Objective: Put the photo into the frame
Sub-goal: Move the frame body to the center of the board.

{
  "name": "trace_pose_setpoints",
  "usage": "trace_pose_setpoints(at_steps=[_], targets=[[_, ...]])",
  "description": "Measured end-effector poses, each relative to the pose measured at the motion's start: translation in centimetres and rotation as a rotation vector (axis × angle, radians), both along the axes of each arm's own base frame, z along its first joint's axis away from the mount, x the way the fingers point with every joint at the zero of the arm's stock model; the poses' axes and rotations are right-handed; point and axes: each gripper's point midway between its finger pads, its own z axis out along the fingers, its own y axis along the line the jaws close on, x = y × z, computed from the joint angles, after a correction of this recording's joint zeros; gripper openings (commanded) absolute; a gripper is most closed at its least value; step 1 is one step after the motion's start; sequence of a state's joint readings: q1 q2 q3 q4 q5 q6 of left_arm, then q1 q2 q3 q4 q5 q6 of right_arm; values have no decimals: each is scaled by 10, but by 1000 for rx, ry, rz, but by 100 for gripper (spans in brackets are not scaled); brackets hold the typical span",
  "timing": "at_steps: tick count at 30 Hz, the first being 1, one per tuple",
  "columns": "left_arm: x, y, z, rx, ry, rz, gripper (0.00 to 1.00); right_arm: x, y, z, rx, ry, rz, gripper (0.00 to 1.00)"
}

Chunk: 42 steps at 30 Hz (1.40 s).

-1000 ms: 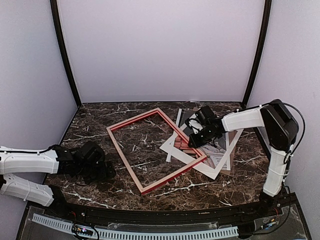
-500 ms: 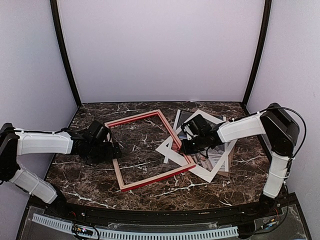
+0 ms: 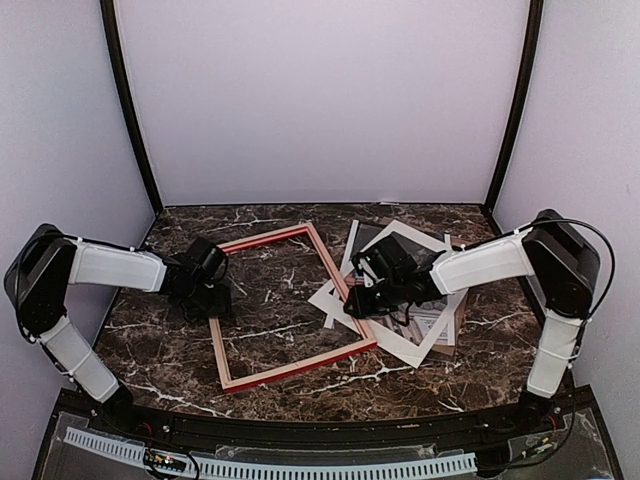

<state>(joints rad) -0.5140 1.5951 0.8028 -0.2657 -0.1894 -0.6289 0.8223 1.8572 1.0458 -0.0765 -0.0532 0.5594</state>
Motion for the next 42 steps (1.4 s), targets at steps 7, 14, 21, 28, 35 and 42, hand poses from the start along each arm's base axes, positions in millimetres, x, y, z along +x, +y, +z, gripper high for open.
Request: trace_pose_setpoints(at_steps=[7,14,21,28,35,42], targets=[[6,30,-3,76,9,21,49,0,-11,24,-14,-38,-7,62],[22,69,3,178,-1,37,39,26,-65,44,-36,-73,-117,65],[52,99,8,270,-1,15,38,39,-99,39,-82,-59,-170,66],[81,129,9,359,-9,-31,39,47,-139,33,-114,-35,-241,67],[111,136,12,468,-39,-136,43,55,-168,44,-120,-49,-307,68],[118,132,11,474,-21,-185,73,58,-199,38,-161,-32,-373,73]])
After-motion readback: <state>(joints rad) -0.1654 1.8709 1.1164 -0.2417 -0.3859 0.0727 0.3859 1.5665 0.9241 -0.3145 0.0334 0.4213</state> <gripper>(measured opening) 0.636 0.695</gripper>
